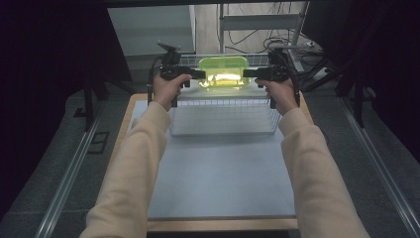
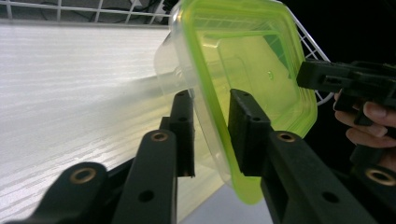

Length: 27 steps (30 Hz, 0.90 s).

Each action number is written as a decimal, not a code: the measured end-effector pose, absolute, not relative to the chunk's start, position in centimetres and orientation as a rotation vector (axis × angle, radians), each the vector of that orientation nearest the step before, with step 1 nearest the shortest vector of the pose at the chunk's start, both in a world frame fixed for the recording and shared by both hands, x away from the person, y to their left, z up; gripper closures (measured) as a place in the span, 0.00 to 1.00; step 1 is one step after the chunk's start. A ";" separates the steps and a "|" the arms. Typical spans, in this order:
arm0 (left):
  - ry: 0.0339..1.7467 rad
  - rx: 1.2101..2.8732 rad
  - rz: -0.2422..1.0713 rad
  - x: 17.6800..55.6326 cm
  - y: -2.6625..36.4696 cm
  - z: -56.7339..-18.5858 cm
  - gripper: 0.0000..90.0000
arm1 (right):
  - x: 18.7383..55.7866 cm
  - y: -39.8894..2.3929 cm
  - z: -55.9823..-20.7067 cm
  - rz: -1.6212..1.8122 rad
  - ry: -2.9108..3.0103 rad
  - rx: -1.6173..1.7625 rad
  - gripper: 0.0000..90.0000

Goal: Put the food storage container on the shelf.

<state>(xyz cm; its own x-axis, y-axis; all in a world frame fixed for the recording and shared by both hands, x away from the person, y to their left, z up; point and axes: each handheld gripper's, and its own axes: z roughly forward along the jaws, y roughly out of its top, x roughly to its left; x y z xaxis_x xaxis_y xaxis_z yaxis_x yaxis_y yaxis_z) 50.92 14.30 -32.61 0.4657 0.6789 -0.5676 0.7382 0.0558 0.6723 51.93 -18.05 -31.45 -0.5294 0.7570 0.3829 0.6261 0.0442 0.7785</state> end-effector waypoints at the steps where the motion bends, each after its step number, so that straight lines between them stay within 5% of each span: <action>1: 1.244 1.650 -0.073 51.0 14.3 -32.7 0.78 | 52.0 -18.0 -31.6 1.503 2.162 1.451 0.76; 4: 1.251 1.655 -0.048 51.1 14.2 -33.1 0.72 | 52.0 -18.0 -31.7 1.482 2.158 1.448 0.72; 10: 1.215 1.638 0.014 51.0 14.1 -33.0 0.30 | 51.4 -17.8 -31.6 1.460 2.109 1.430 0.52; 13: 1.186 1.647 0.045 50.6 14.4 -32.4 0.22 | 50.7 -17.7 -31.2 1.485 2.091 1.388 0.47; 27: 1.063 1.685 0.185 45.3 15.8 -30.7 0.18 | 46.7 -18.8 -30.3 1.541 2.125 1.191 0.39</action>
<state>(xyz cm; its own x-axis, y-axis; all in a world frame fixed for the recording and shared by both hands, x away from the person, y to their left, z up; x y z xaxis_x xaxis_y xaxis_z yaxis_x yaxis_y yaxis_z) 45.30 15.82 -30.66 0.5883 0.7176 -0.3727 0.5498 -0.0170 0.8351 46.73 -18.83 -30.33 -0.6310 0.7360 0.2453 0.4617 0.1021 0.8812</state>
